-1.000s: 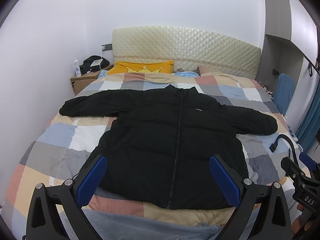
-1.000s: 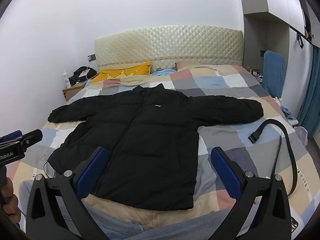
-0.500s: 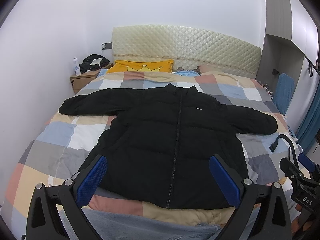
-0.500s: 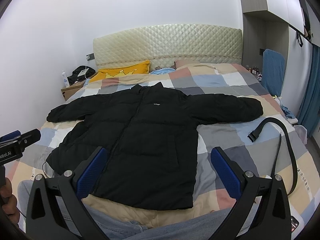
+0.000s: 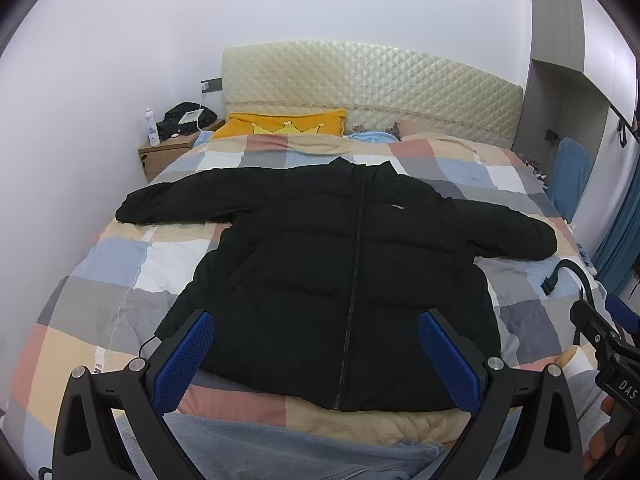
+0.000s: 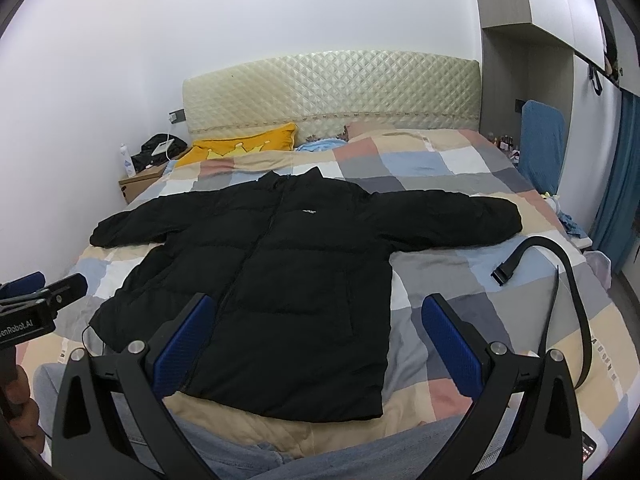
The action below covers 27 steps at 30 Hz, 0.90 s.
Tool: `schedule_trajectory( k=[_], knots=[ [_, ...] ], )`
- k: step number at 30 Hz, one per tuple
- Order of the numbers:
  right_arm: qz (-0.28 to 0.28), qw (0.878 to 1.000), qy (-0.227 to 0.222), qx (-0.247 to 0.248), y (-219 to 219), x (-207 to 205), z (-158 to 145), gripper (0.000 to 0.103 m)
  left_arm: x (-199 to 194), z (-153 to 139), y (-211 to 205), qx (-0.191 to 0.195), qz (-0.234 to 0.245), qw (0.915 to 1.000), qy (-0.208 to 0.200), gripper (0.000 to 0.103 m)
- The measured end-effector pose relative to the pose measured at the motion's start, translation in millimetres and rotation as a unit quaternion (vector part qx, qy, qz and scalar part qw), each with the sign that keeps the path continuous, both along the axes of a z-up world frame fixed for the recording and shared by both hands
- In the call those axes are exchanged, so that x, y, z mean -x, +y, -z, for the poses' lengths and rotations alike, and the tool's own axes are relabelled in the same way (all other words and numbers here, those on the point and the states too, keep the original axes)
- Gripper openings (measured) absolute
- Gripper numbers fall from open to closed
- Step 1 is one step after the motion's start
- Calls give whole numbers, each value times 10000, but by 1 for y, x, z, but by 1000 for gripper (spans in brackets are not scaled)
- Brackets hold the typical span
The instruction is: Fold large clothes
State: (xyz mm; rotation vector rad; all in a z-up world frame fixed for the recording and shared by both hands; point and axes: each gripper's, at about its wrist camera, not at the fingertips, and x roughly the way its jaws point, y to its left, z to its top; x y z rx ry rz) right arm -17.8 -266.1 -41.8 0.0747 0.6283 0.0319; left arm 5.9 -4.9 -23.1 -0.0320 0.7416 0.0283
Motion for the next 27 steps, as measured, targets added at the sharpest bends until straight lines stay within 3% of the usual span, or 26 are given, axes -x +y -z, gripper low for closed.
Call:
schedule_trajectory(
  k=[8,19,22,25,27],
  knots=[
    [-62,9999,82,-5,8,-12,1,103,-3,0,-5,114,-50,9999,68,103],
    [163,9997,148,39,-7,-20,5,103,-10,-14,-33,-177,219,9994,202,103],
    [230,9996,181,41,-12,-22,9,103,-18,-17,-40,-263,255,9980,523,103],
    [228,9994,260,18,-16,-25,16,103,-29,-15,-46,-52,604,9919,1113,103],
    [202,9993,323,-15,-19,-30,21,103,-32,-16,-49,29,714,9896,1250,103]
  ],
)
